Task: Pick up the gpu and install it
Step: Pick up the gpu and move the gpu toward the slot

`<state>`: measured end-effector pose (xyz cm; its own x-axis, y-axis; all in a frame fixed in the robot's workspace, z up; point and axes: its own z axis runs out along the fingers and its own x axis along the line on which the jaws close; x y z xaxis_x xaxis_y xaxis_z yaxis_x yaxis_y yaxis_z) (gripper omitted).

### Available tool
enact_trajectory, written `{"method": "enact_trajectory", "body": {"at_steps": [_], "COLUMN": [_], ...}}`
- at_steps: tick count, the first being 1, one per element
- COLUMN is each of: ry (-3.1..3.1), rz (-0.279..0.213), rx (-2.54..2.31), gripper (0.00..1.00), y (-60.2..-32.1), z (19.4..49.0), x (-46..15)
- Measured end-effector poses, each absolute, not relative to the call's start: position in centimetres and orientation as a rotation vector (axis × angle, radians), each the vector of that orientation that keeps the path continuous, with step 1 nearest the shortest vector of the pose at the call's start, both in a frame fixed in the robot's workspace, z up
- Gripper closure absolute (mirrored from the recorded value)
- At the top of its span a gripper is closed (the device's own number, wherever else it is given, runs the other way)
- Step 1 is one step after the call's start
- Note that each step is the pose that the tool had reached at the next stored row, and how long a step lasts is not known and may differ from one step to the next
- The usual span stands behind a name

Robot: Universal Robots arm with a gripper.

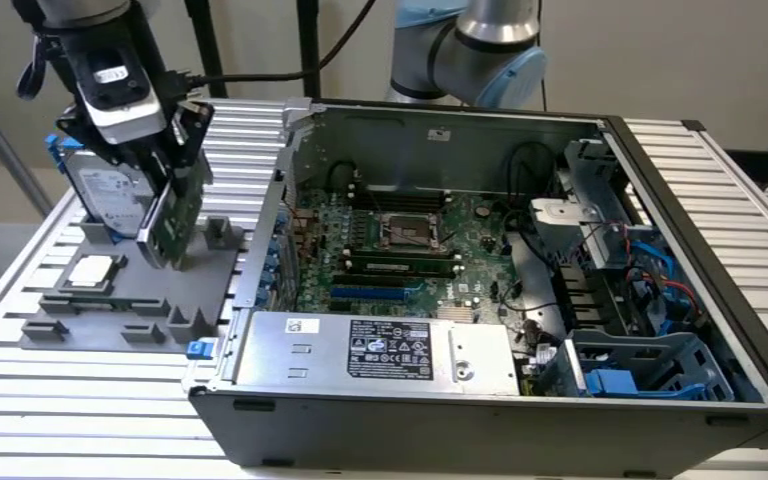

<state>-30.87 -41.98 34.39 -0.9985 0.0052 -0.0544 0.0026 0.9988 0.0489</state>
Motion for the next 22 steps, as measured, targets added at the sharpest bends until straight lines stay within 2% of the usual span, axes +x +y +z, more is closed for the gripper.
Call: {"method": "enact_trajectory", "body": {"at_steps": [19, 22], "ry": [3.11, 3.115], "rz": [0.075, 0.076], "rx": [0.007, 0.007], "gripper": [1.0, 1.0], "y": [-43.3, -43.5], "z": [43.0, 43.5], "x": [-22.9, -21.6]}}
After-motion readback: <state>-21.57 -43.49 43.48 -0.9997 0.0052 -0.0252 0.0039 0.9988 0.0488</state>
